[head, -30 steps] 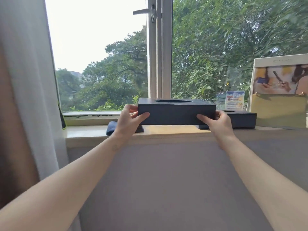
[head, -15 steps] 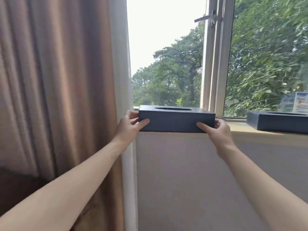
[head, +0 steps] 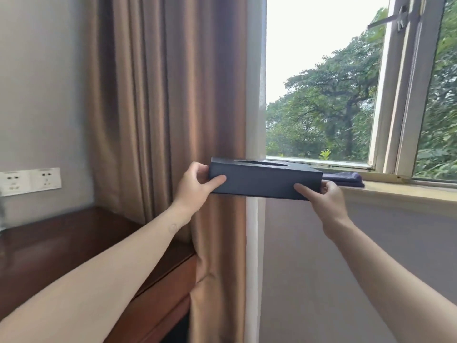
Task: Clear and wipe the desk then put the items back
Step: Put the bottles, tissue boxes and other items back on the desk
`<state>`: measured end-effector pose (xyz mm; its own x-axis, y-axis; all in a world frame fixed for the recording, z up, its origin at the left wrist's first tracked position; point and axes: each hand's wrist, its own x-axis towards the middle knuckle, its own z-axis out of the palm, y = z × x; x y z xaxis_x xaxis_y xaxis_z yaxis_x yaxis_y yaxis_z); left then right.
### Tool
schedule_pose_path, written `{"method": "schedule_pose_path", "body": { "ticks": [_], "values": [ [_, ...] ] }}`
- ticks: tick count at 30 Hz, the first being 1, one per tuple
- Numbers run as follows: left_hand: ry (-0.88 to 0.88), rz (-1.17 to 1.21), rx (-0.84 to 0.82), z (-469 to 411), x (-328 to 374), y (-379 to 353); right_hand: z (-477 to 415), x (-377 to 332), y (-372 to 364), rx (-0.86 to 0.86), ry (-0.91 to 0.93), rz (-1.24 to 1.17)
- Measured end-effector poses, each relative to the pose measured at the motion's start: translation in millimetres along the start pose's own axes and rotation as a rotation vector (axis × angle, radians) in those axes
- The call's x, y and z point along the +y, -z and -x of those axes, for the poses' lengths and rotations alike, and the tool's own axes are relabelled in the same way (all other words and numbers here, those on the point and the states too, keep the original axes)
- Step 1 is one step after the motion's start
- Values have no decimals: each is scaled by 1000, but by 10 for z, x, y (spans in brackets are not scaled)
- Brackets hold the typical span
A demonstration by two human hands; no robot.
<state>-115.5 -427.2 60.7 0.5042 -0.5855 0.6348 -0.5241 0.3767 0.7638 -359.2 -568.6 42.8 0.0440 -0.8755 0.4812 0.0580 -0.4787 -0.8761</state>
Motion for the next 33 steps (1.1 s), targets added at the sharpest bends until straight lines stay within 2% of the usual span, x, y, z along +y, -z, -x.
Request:
{"method": "schedule_pose_path", "body": {
  "ticks": [33],
  "values": [
    [222, -339, 441, 1088, -356, 3288, 1643, -166, -3267, -654, -95, -228]
  ]
}}
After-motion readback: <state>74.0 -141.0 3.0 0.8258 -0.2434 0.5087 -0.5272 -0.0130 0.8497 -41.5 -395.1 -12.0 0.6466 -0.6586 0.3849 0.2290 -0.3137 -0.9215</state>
